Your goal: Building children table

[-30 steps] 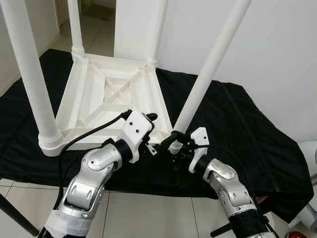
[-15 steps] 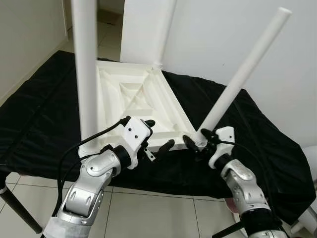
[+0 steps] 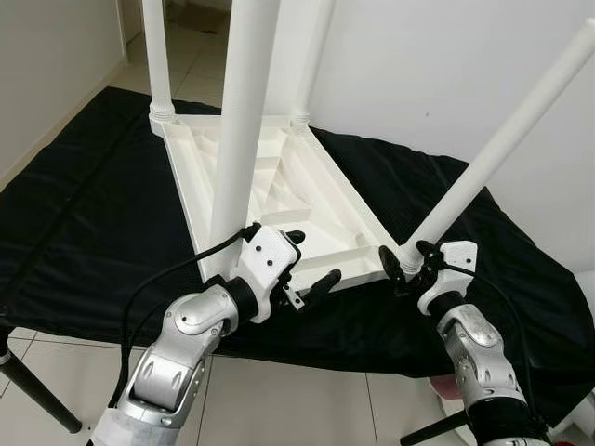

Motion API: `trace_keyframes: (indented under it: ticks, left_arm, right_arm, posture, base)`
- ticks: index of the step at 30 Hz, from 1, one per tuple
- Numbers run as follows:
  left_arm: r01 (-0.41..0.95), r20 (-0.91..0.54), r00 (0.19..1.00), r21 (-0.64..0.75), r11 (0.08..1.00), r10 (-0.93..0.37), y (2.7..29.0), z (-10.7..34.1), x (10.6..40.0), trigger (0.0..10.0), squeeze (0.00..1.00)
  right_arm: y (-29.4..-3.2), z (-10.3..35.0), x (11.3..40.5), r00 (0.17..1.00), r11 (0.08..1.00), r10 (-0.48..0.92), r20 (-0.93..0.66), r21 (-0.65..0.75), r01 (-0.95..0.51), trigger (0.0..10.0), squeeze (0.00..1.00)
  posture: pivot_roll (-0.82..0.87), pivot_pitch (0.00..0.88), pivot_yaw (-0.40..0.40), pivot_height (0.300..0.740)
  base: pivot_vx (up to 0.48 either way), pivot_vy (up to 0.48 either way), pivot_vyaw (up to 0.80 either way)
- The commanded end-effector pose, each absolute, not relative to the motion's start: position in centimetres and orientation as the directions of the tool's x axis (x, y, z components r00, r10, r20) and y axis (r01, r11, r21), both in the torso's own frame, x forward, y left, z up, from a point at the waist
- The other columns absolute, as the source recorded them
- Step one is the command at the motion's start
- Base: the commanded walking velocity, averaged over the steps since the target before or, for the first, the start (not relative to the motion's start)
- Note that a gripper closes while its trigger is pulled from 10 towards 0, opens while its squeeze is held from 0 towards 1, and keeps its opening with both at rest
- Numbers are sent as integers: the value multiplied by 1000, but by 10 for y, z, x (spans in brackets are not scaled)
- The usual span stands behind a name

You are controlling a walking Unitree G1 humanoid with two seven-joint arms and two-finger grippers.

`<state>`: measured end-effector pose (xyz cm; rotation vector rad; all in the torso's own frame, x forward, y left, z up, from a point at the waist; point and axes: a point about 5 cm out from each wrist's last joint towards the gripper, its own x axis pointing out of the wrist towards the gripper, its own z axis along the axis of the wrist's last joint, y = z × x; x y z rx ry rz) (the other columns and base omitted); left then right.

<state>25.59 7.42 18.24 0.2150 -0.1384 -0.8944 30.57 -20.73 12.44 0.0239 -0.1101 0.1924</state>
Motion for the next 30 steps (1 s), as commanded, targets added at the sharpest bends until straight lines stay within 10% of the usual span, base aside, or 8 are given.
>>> trace_keyframes:
  ticks: [1, 30]
  left_arm:
    - [750, 18, 634, 228, 621, -773, 73, 179, 254, 10000, 0]
    - [780, -118, 621, 187, 597, -775, 73, 143, 229, 10000, 0]
  right_arm:
    - [-208, 125, 303, 975, 981, 193, 111, 12, -196, 10000, 0]
    - [-149, 117, 305, 932, 934, 354, 80, 25, -357, 10000, 0]
  posture:
    - [50, 0, -173, 740]
    - [89, 0, -195, 740]
  base:
    - [0, 0, 0]
    - [0, 0, 0]
